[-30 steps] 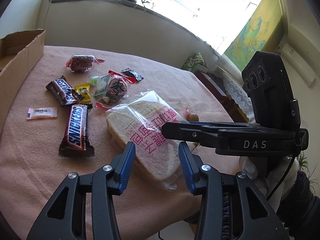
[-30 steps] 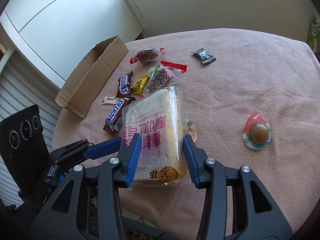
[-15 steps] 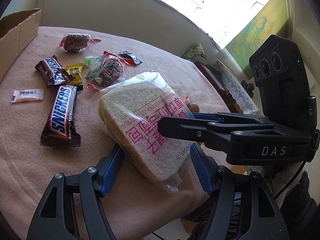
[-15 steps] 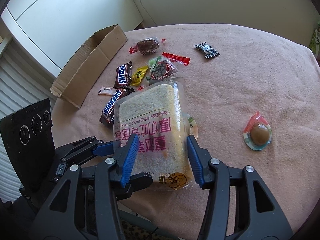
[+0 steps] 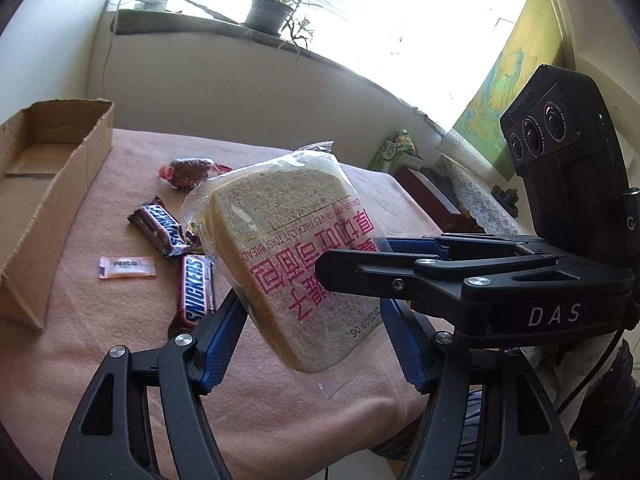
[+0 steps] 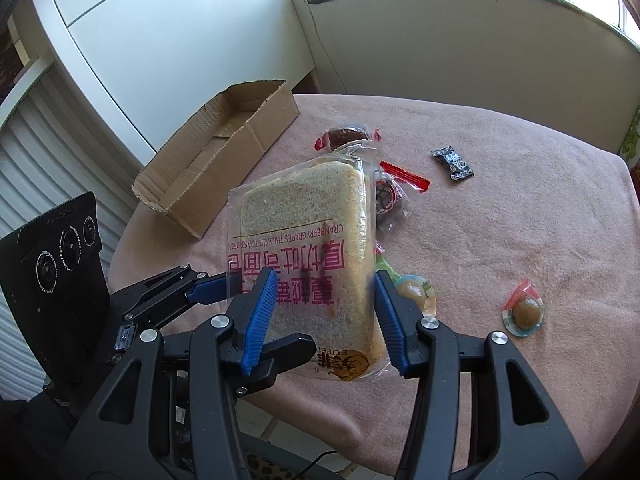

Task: Organize snacks
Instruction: 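Lift the bread loaf with the right tool and lower it into the cardboard box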

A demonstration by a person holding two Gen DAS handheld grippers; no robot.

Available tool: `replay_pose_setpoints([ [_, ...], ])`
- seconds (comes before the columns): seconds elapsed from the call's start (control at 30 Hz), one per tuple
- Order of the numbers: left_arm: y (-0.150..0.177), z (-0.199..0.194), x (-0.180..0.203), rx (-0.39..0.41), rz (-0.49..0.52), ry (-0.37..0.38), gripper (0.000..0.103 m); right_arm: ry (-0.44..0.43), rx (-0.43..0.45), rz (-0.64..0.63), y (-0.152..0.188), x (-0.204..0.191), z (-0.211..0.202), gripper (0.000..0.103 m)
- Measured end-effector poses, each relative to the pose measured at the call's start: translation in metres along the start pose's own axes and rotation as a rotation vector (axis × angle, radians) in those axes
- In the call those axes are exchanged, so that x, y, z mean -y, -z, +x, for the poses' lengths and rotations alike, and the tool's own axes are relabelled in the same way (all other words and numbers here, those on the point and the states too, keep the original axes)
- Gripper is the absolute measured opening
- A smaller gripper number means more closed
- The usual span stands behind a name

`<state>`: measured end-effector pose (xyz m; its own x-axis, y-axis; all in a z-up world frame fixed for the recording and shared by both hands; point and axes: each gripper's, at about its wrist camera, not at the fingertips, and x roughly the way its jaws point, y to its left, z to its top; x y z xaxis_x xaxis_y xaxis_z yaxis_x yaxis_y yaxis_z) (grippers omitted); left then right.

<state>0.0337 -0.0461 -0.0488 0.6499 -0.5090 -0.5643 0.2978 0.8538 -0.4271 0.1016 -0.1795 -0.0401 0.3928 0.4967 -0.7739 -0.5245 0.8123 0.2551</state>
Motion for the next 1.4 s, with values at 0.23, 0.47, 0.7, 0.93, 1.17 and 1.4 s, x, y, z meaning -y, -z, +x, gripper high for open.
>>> replay_pose_setpoints([
  [0.23,-0.018,-0.030,-0.027,0.086,-0.018,-0.065,0.067,-0.032,0.035,-0.061,-0.033,-0.040,0.009,0.052],
  [0.47,-0.042,-0.056,-0.057,0.161,-0.031,-0.150,0.067,-0.101,0.062,-0.106,-0.070,-0.078,0.028,0.052],
  [0.7,-0.047,-0.077,-0.092,0.207,-0.073,-0.210,0.067,-0.166,0.061,-0.125,-0.097,-0.111,0.057,0.052],
  [0.93,-0.049,-0.090,-0.131,0.217,-0.140,-0.249,0.067,-0.203,0.031,-0.142,-0.112,-0.134,0.092,0.052],
  [1.17,-0.048,-0.088,-0.154,0.203,-0.192,-0.279,0.067,-0.225,-0.002,-0.144,-0.124,-0.145,0.126,0.052],
  [1.4,-0.048,-0.086,-0.165,0.192,-0.212,-0.325,0.067,-0.224,-0.014,-0.140,-0.132,-0.150,0.149,0.052],
])
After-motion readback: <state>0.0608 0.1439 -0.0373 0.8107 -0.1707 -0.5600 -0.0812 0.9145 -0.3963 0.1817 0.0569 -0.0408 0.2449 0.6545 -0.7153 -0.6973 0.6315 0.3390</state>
